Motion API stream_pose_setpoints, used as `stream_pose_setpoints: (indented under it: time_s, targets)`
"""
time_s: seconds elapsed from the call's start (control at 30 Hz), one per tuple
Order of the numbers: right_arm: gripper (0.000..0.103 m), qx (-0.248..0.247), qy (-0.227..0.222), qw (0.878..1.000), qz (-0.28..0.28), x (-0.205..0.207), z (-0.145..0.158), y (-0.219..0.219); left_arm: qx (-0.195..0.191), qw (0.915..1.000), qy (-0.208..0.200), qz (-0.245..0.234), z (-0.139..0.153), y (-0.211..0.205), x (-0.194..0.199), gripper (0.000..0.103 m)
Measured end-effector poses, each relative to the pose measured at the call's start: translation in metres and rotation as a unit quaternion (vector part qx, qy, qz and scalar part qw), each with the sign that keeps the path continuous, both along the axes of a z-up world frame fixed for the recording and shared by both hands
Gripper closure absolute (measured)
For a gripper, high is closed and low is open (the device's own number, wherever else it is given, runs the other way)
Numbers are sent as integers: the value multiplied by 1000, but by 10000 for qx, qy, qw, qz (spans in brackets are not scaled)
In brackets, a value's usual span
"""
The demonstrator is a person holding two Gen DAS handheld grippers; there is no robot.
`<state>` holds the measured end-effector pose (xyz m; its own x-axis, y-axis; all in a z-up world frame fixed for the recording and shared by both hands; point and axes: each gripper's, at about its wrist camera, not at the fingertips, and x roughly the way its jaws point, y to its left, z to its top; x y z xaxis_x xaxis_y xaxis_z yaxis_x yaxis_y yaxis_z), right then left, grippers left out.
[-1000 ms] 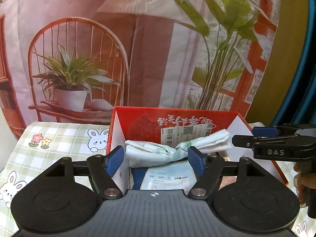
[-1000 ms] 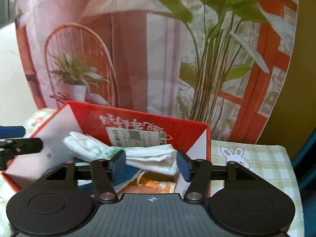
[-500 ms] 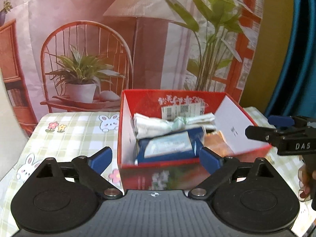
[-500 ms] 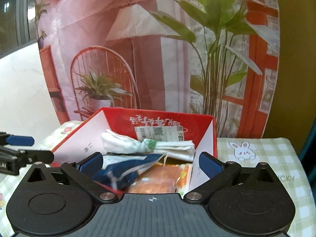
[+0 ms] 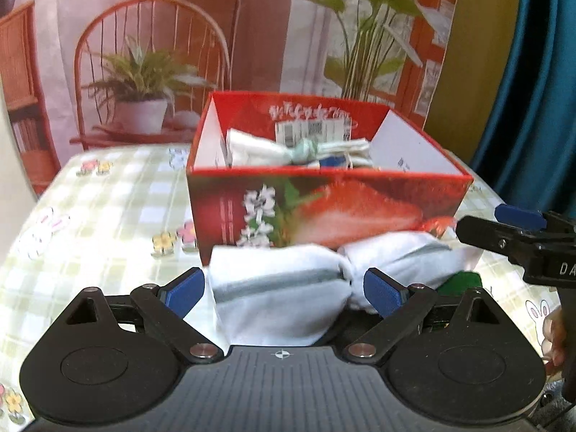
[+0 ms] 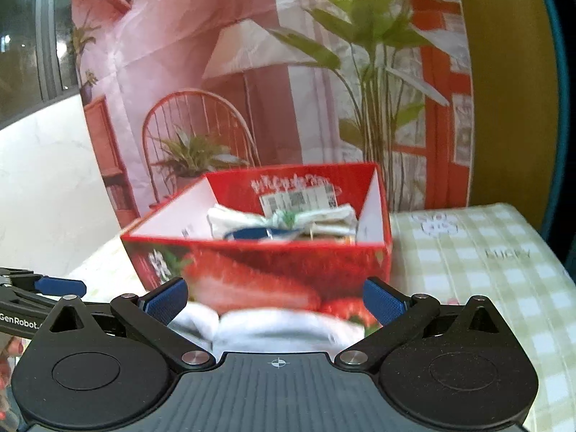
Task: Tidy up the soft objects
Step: 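Move both open grippers down to the white mesh zippered bag, then close both grippers on the white mesh bag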
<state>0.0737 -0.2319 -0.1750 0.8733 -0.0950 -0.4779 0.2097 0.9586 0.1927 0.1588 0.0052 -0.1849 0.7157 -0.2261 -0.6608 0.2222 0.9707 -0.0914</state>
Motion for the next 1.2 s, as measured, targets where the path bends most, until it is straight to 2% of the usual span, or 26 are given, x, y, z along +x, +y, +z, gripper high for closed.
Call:
stream_pose_setpoints:
  time_s: [0.17,0.33,0.4,0.47,0.6,0.97,1.03,1.1,1.17,1.2]
  targets:
    - [0,-149,283,9995,11,-1,-14,-4,-21,9998,154,90,-11,6,8,7]
    - [1,-92,638,9979,0,9,-34,-19,-205,9989,381,184,-27,13,21,7]
    - [2,0,761,9971,78,15,-41,-25,-278,9985,430,187,-32,14,25,8]
    - [9,127,849,9962,166,20,-47,-30,-352,9981,477,185,-36,16,29,11]
    - [18,245,1126,9930,242,36,-58,-36,-499,9965,635,213,-46,19,41,12]
    - [18,739,1547,9845,373,73,-77,-43,-1079,9904,854,80,-60,14,59,12]
    - [18,813,1565,9836,385,75,-80,-43,-1077,9901,890,106,-60,12,61,12]
    - [19,888,1575,9828,385,77,-82,-43,-1081,9903,868,86,-61,11,61,16]
    - [30,1012,1568,9815,426,77,-83,-42,-1130,9900,844,25,-60,10,61,28]
    - [33,1057,1569,9809,454,77,-83,-42,-1146,9900,828,2,-60,9,60,30]
